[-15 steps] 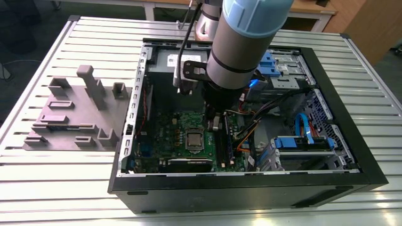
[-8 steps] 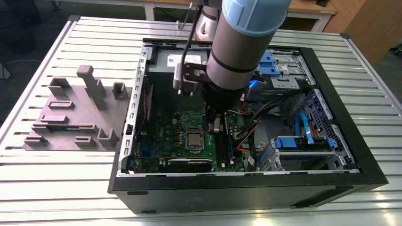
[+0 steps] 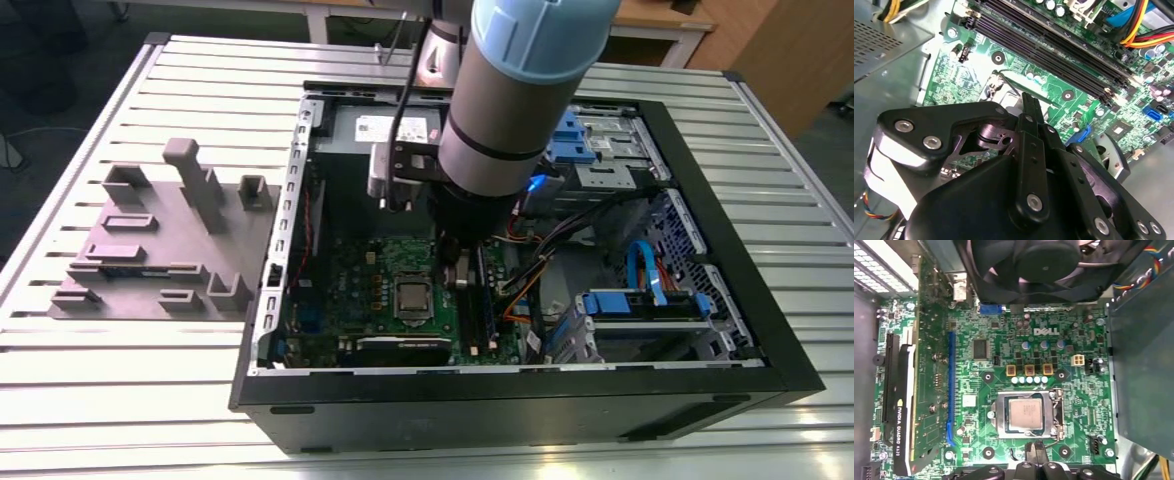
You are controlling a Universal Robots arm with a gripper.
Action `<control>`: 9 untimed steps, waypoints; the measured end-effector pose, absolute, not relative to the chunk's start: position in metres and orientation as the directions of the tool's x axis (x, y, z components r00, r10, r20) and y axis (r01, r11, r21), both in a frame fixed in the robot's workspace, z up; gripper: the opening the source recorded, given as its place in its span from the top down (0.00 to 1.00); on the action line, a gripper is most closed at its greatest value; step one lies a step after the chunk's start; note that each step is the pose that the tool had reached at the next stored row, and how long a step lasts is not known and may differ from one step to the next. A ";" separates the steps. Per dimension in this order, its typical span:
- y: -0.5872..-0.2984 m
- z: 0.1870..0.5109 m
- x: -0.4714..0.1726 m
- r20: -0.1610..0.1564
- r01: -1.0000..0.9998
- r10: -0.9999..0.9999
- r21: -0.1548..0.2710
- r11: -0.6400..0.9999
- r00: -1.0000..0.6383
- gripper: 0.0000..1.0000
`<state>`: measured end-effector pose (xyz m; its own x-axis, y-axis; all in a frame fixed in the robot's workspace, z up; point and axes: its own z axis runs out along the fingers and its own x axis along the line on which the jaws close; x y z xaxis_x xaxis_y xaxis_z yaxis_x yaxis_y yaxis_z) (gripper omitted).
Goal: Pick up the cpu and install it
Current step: 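Install the first cpu locking lever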
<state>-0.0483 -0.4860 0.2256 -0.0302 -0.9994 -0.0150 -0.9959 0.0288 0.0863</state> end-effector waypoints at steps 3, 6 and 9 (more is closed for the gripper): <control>-0.487 0.225 -0.048 -0.015 -0.996 -1.000 0.086 0.025 -0.026 0.90; -0.487 0.225 -0.048 -0.015 -0.996 -1.000 0.086 0.024 -0.025 0.90; -0.487 0.225 -0.048 -0.015 -0.996 -1.000 0.086 0.023 -0.025 0.90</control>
